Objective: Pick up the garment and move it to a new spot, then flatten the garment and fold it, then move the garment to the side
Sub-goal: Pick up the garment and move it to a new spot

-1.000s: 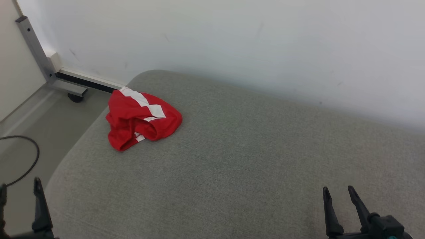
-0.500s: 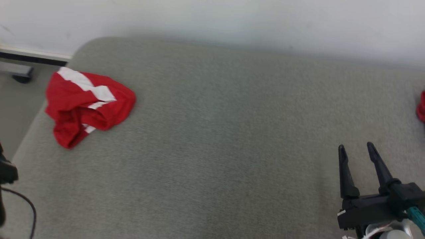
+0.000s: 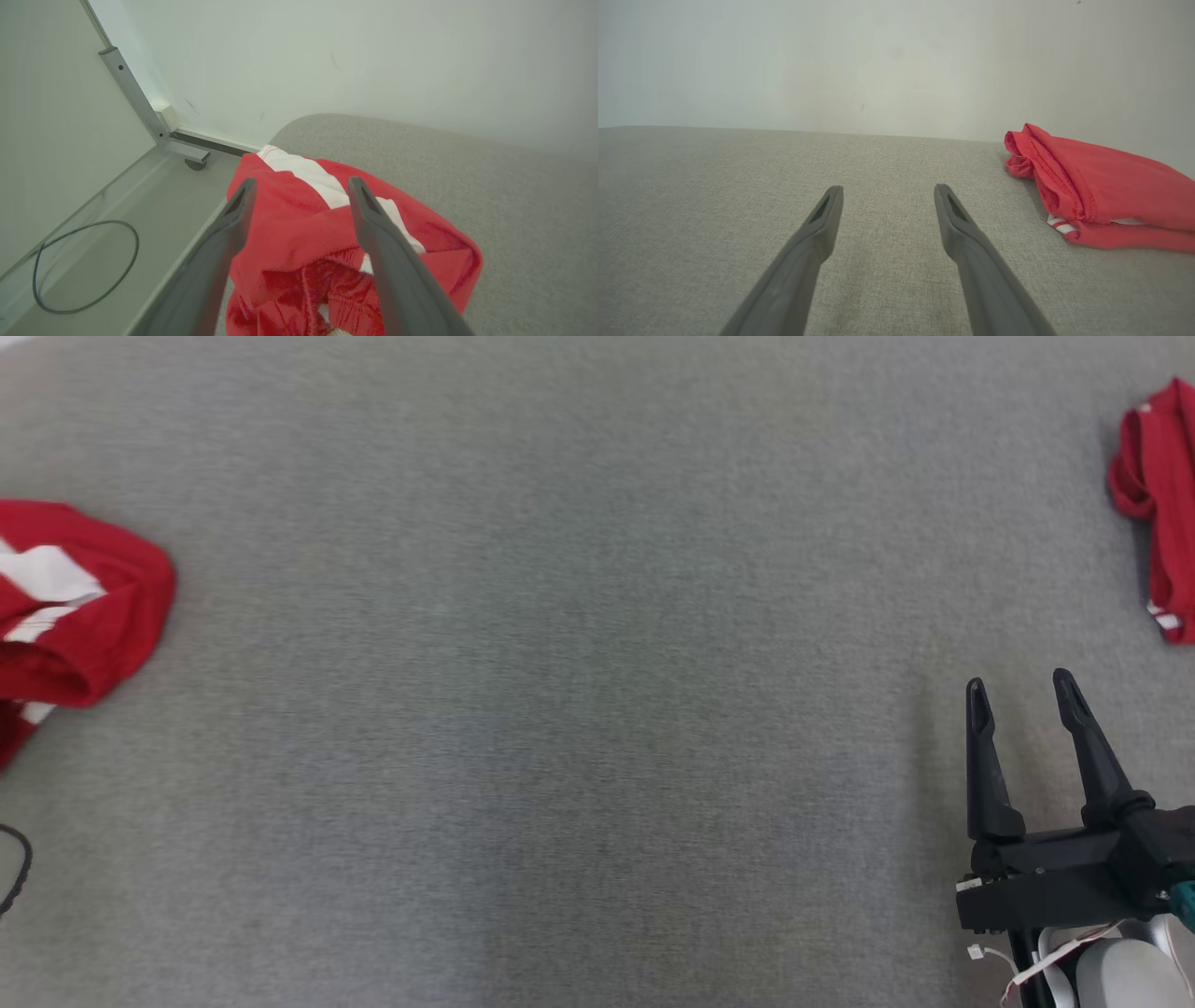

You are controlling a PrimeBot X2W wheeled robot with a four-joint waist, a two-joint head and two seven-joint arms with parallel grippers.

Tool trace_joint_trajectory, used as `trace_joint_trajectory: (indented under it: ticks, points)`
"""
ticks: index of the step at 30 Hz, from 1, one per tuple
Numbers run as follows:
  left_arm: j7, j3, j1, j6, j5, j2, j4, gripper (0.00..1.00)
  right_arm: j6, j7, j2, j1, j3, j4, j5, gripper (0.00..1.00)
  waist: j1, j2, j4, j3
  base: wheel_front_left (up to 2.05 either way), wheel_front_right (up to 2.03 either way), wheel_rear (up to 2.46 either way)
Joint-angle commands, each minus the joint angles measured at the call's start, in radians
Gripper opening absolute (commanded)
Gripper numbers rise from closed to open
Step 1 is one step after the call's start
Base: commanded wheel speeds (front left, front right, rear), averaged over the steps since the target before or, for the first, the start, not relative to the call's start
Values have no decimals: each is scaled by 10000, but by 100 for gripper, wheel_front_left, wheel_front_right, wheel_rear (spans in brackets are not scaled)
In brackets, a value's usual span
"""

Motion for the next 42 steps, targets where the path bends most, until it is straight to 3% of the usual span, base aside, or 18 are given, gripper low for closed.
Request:
trace_joint_trajectory:
  ticks: [1, 7, 14, 15, 16, 17, 20, 25, 31, 42]
  points:
    - [145, -97, -240, -71, -92, 123, 482, 100, 3, 8, 78, -84, 14, -75, -70, 100, -3, -3, -779, 784, 0, 0, 0]
    - [1314, -786, -786, -125, -494, 344, 2223, 100, 1, 19, 70, -176, -52, -131, -75, 100, -3, -3, -889, 928, 0, 0, 0]
    - [2752, -1617, -986, -128, -1366, 458, 3228, 100, 1, 98, 43, -212, -92, -130, -163, 100, -3, -3, -840, 844, 0, 0, 0]
    - [2825, -1738, -990, -127, -1399, 455, 3257, 94, 3, 127, 48, -218, -69, -139, -166, 100, -3, -3, -838, 820, 0, 0, 0]
    - [2742, -1810, -1004, -127, -1522, 443, 3227, 24, 1, 150, 60, -223, -52, -144, -178, 100, -3, -3, -832, 785, 0, 0, 0]
    - [2612, -1849, -997, -126, -1585, 487, 3244, 0, 3, 178, 63, -233, -41, -141, -185, 100, -3, -3, -831, 748, 0, 0, 0]
    - [1765, -1856, -1057, -26, -1500, 736, 3451, 0, 1, 205, 26, -250, 0, -127, -175, 100, -3, -3, -839, 617, 0, 0, 0]
    - [111, -1714, -1635, 14, -1431, 672, 3622, 0, 1, 179, 2, -127, -55, -37, -84, 100, -3, -3, -784, 233, 0, 0, 0]
    - [-1021, -1970, -2361, -64, -1053, 785, 3260, 0, 3, 63, 163, -63, 89, 197, 20, 100, -3, -3, -762, -281, 0, 0, 0]
    - [-1470, -2728, -3622, 9, -161, 516, 459, 0, 3, -348, 460, 81, 334, 1041, 346, 100, -3, -3, -1174, -1377, 0, 0, 0]
